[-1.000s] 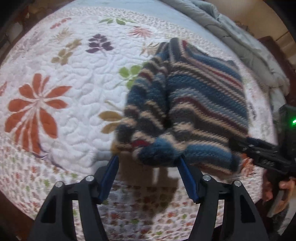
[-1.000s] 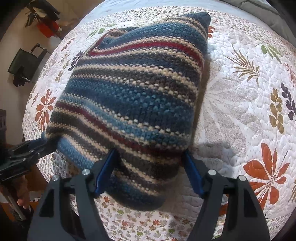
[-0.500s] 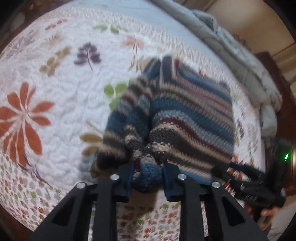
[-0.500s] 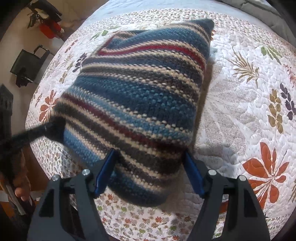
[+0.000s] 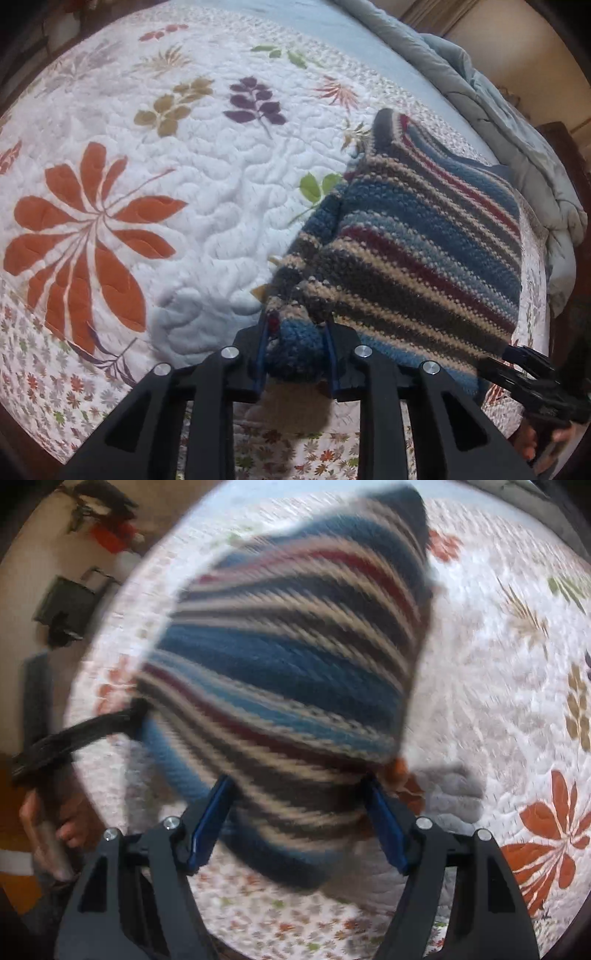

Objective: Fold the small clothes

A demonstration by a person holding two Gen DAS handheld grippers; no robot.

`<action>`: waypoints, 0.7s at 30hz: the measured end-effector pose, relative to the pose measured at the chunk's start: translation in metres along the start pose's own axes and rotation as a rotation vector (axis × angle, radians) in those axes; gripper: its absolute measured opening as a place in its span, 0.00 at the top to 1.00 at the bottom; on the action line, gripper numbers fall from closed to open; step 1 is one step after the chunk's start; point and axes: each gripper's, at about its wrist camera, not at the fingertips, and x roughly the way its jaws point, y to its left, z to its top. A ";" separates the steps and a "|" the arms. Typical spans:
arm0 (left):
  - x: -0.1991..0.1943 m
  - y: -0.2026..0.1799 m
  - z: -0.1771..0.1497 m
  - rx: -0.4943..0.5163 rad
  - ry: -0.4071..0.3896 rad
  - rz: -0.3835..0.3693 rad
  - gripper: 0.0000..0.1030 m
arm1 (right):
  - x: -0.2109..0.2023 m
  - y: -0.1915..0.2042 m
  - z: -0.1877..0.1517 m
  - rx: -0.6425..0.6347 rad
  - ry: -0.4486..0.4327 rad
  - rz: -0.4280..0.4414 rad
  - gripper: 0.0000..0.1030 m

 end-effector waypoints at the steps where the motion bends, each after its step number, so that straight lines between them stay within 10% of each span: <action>1: -0.005 -0.005 -0.001 0.017 0.000 -0.014 0.74 | 0.006 -0.006 0.000 0.013 0.008 -0.009 0.31; 14: -0.086 -0.032 0.012 0.096 -0.134 -0.010 0.60 | -0.040 -0.022 0.002 -0.034 -0.073 -0.109 0.32; 21: -0.080 -0.082 0.051 0.178 -0.159 -0.061 0.51 | -0.077 -0.043 0.070 0.052 -0.158 -0.065 0.31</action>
